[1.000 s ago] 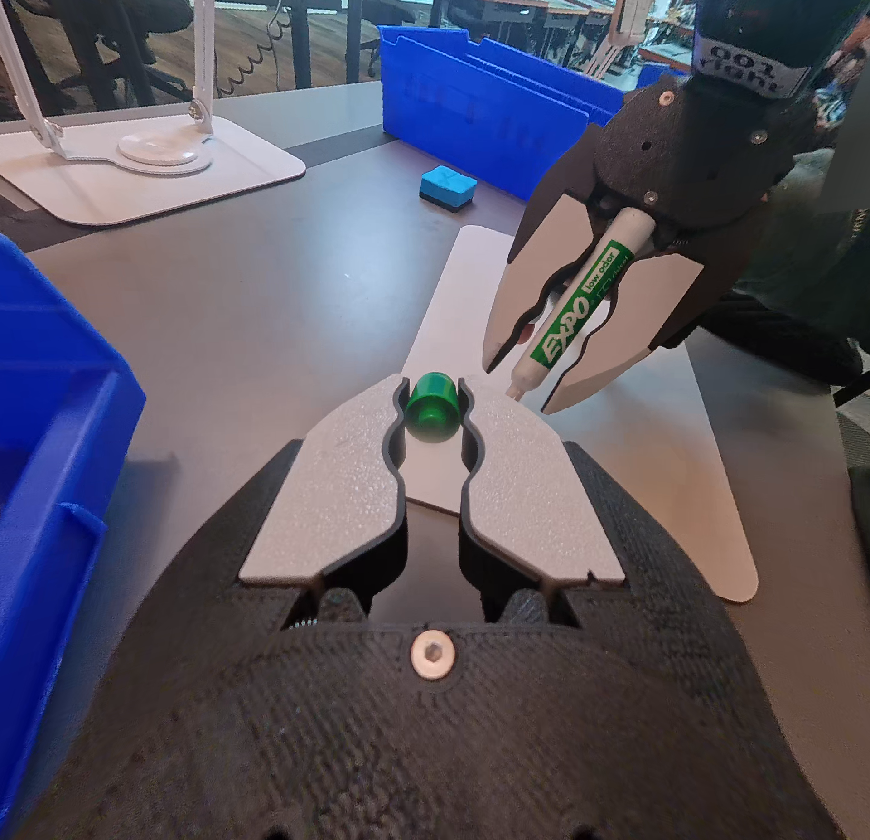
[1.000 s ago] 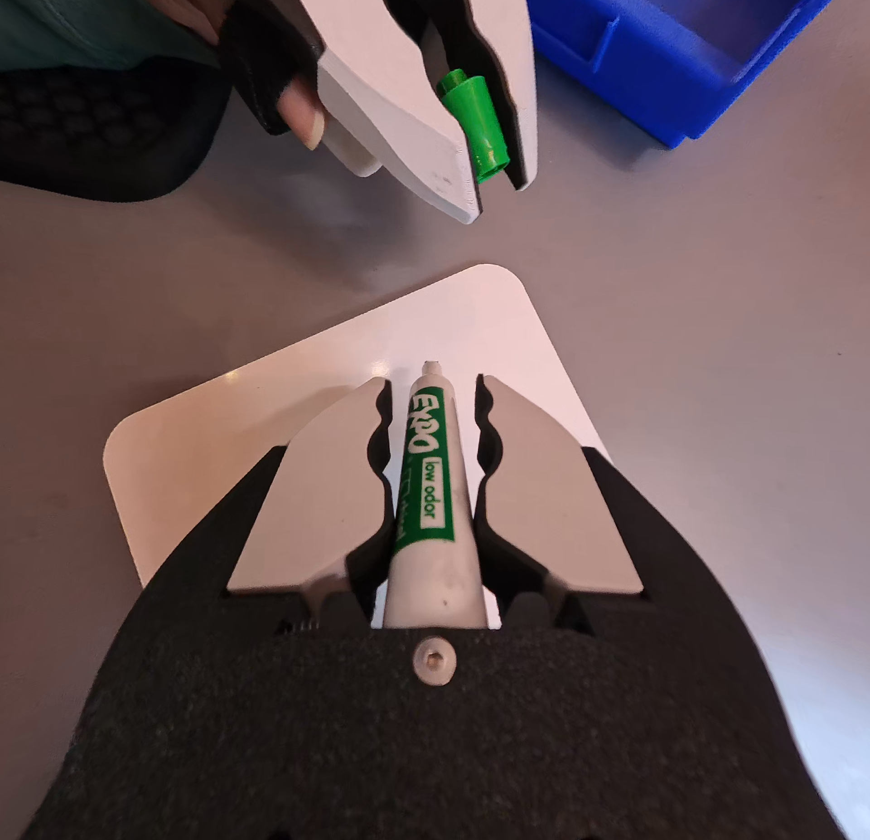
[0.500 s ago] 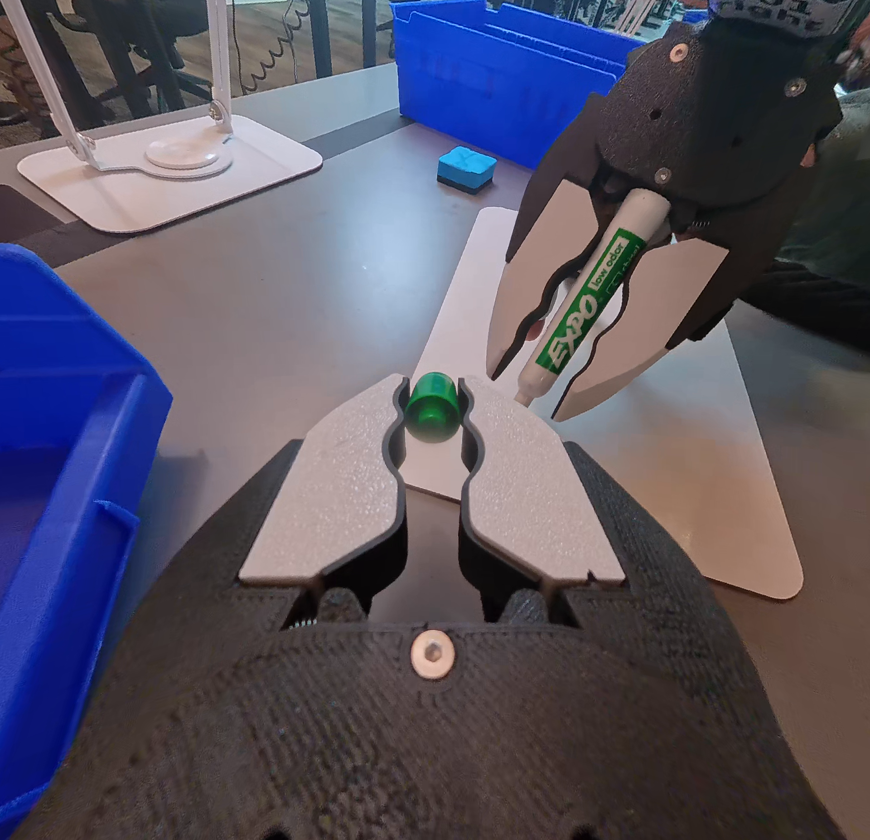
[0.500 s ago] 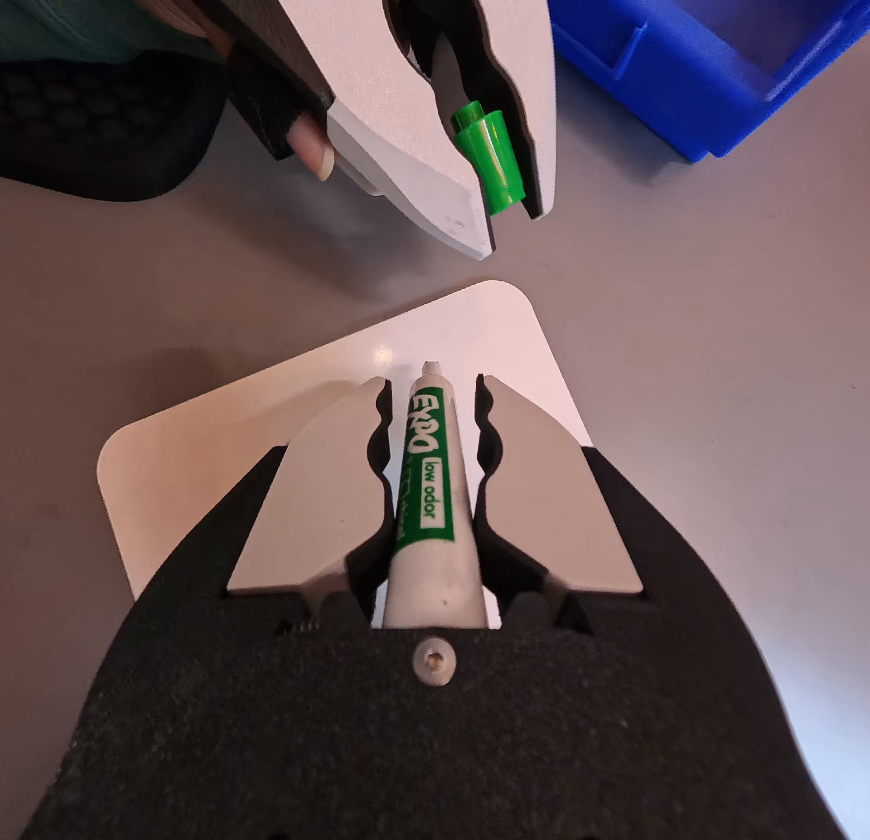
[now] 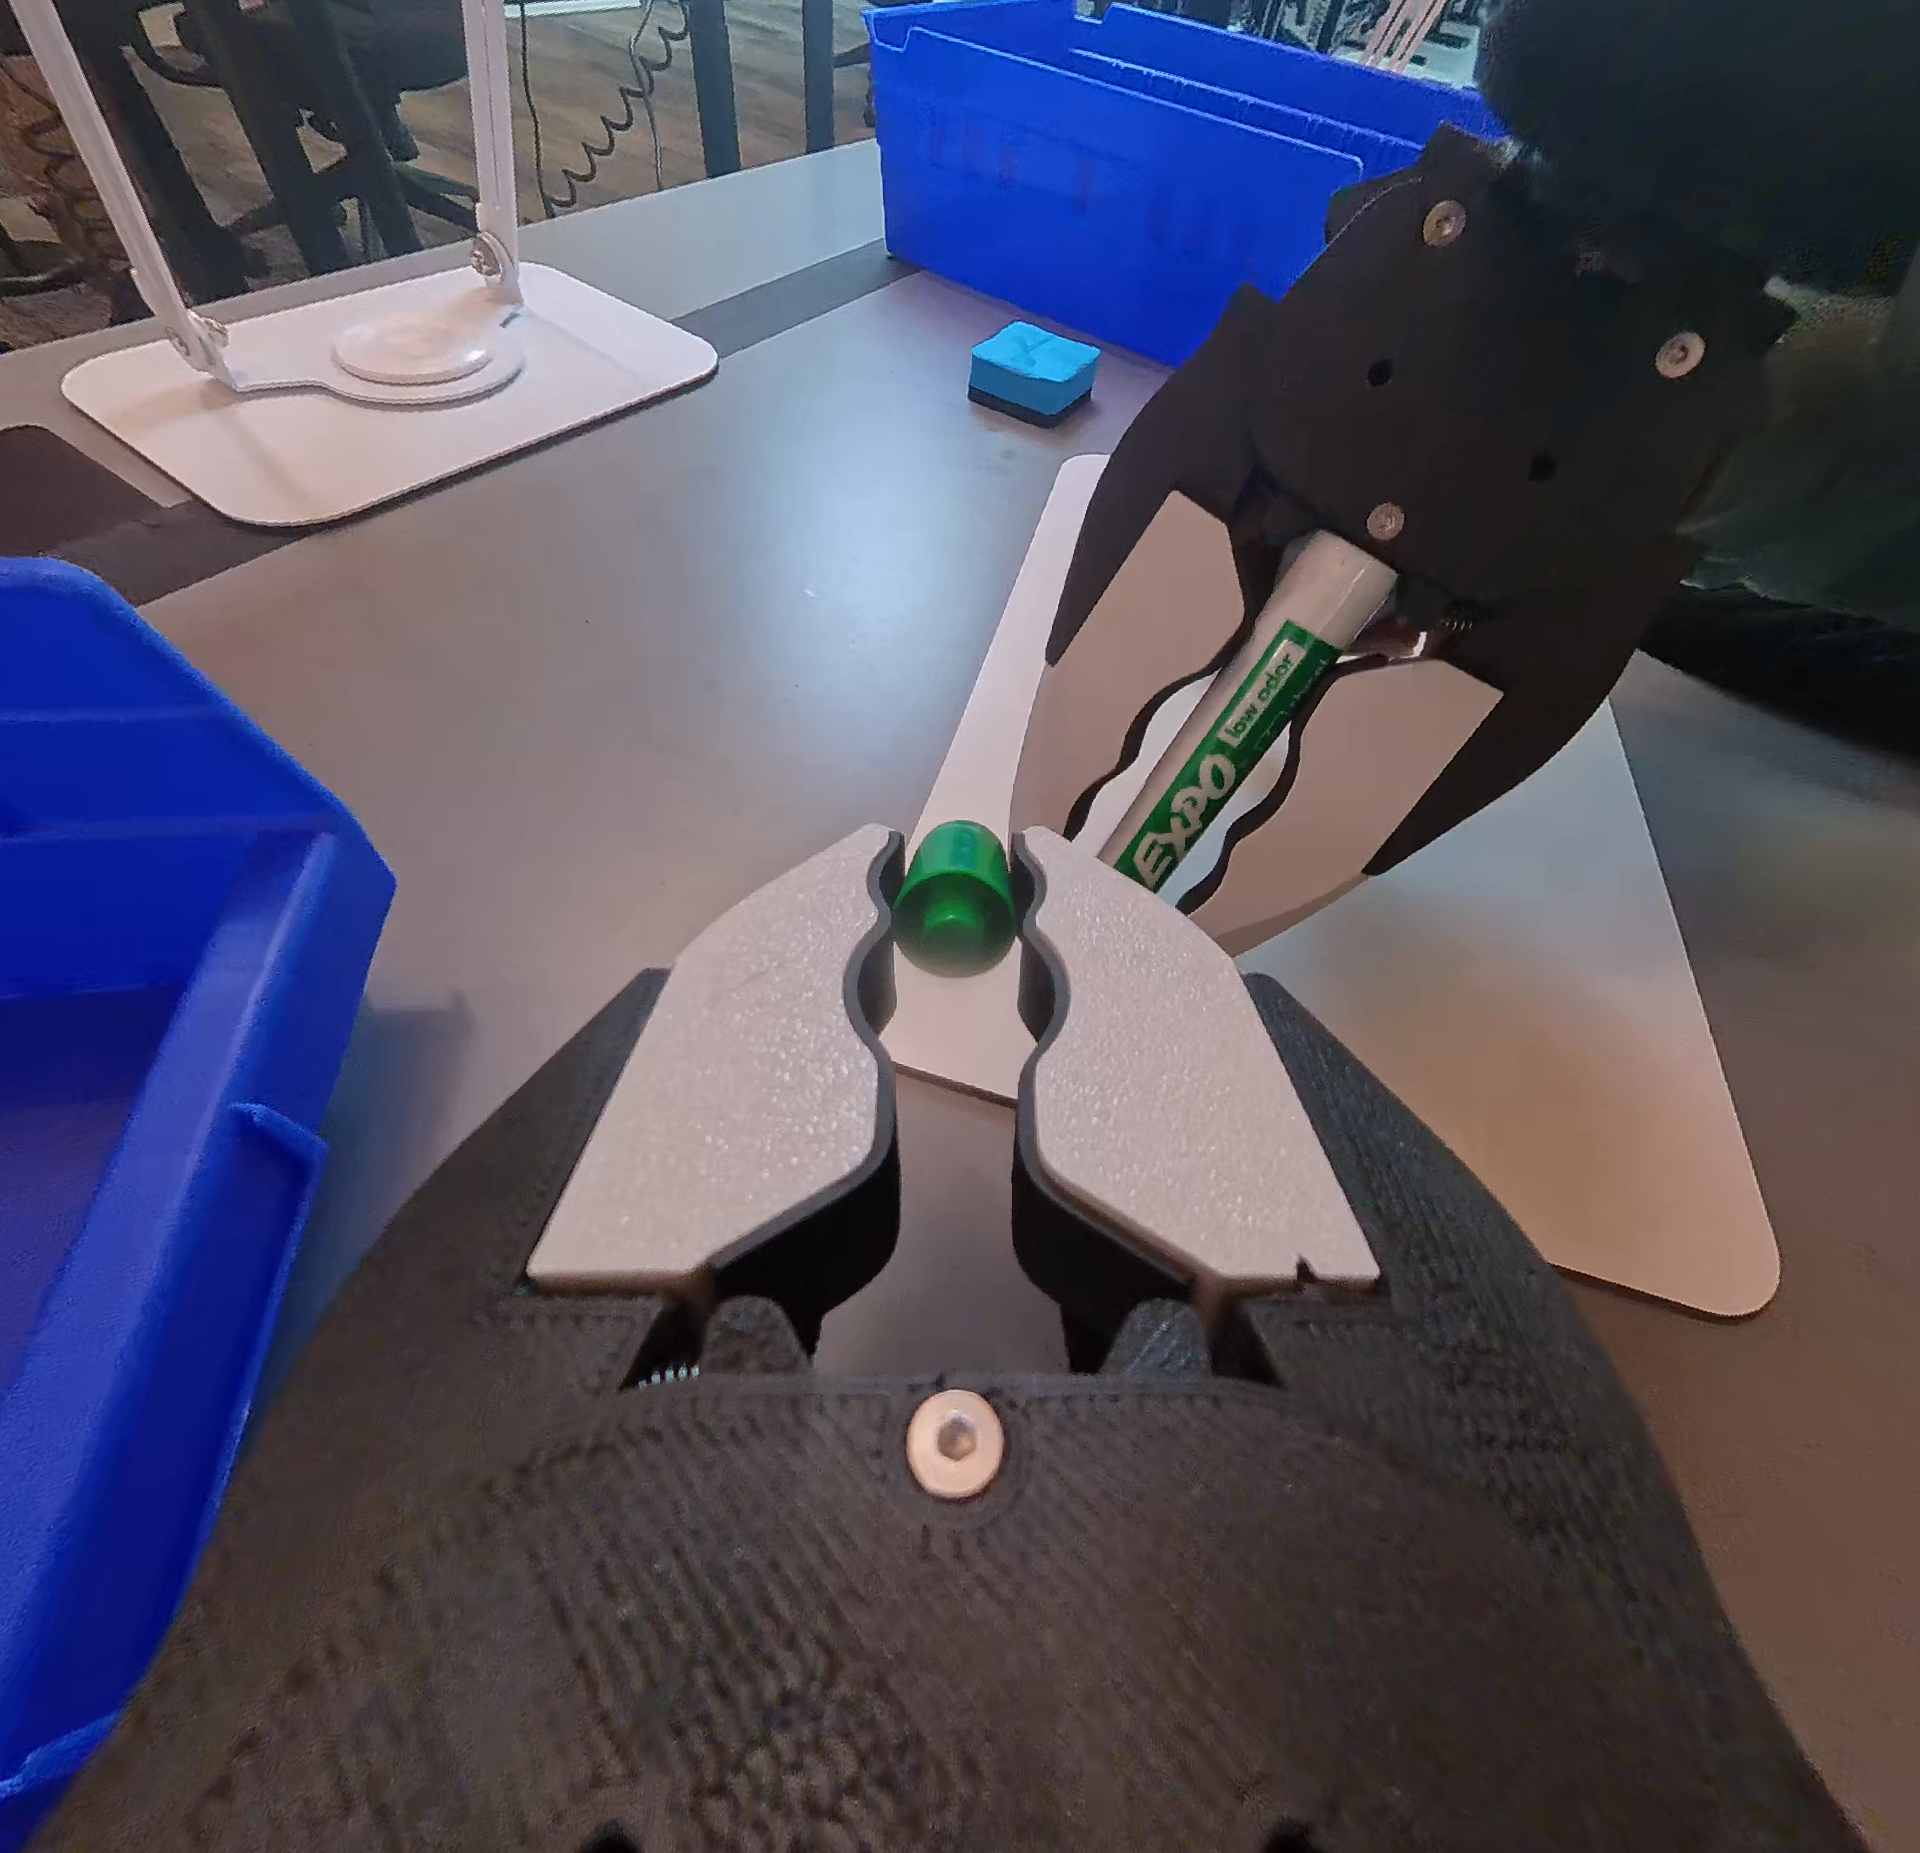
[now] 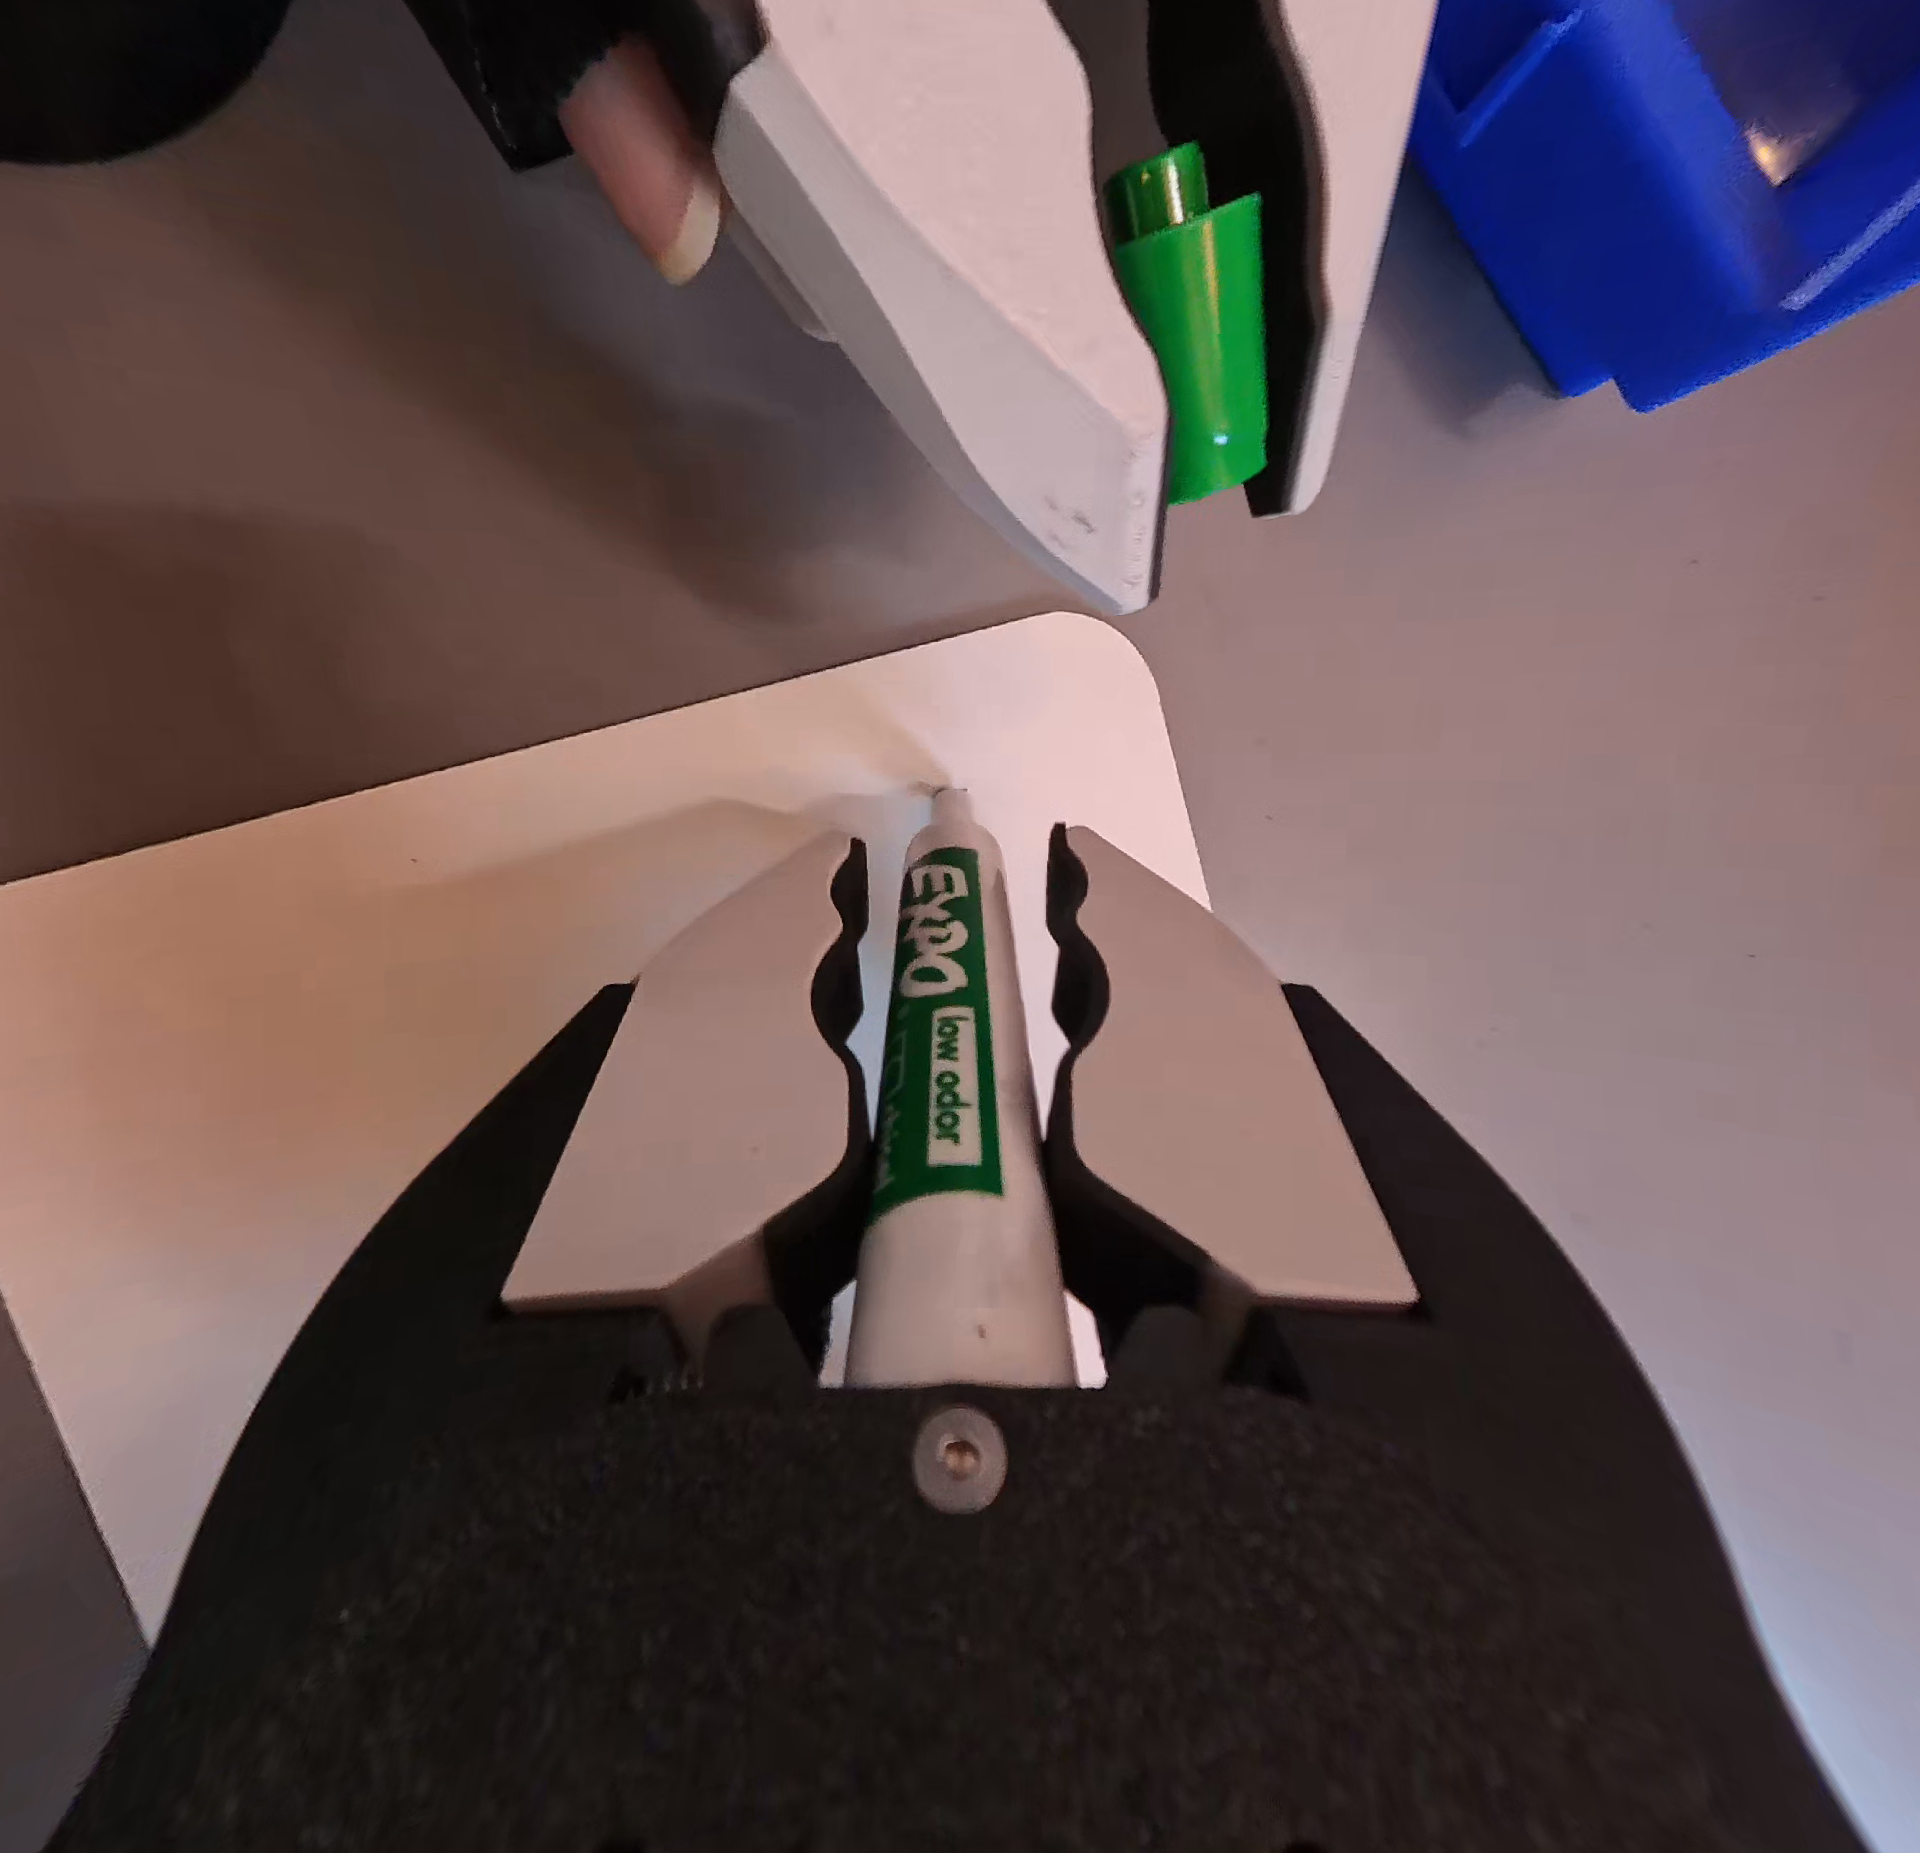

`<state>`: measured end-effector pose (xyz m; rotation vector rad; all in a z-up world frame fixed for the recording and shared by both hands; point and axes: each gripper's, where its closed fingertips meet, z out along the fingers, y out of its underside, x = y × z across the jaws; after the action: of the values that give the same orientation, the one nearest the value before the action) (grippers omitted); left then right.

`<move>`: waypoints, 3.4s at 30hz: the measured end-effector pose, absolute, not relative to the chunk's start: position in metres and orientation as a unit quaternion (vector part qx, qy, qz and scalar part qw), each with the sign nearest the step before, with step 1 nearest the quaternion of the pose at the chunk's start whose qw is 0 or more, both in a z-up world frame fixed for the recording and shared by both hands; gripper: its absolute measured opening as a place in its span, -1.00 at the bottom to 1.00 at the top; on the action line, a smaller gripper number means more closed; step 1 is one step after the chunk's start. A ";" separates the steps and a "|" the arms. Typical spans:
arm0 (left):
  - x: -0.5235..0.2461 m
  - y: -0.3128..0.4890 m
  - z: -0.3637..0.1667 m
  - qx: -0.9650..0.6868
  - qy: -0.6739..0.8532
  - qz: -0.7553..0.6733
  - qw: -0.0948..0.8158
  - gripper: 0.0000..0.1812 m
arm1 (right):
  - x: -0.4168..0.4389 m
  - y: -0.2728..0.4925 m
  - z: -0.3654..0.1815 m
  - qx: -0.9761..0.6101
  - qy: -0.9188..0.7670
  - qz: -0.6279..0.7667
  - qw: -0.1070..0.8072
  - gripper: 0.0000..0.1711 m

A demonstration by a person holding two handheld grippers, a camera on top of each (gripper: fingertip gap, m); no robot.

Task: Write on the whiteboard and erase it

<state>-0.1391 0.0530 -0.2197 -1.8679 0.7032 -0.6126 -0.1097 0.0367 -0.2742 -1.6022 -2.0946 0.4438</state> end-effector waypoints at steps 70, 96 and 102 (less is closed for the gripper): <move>-0.137 0.051 -0.222 -0.775 0.306 -0.236 0.500 -0.79 | -0.039 -0.006 -0.276 -0.578 -0.798 0.097 0.142 -0.61; -0.136 0.049 -0.220 -0.772 0.304 -0.250 0.499 -0.79 | -0.060 0.052 -0.276 -0.619 -0.755 0.112 0.187 -0.61; -0.134 0.048 -0.221 -0.772 0.306 -0.253 0.497 -0.79 | -0.035 0.003 -0.275 -0.588 -0.792 0.120 0.113 -0.61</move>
<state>-0.1337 0.0481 -0.2205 -1.8688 0.7421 -0.6115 -0.0352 0.0027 -0.2755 -1.7261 -2.3234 0.3521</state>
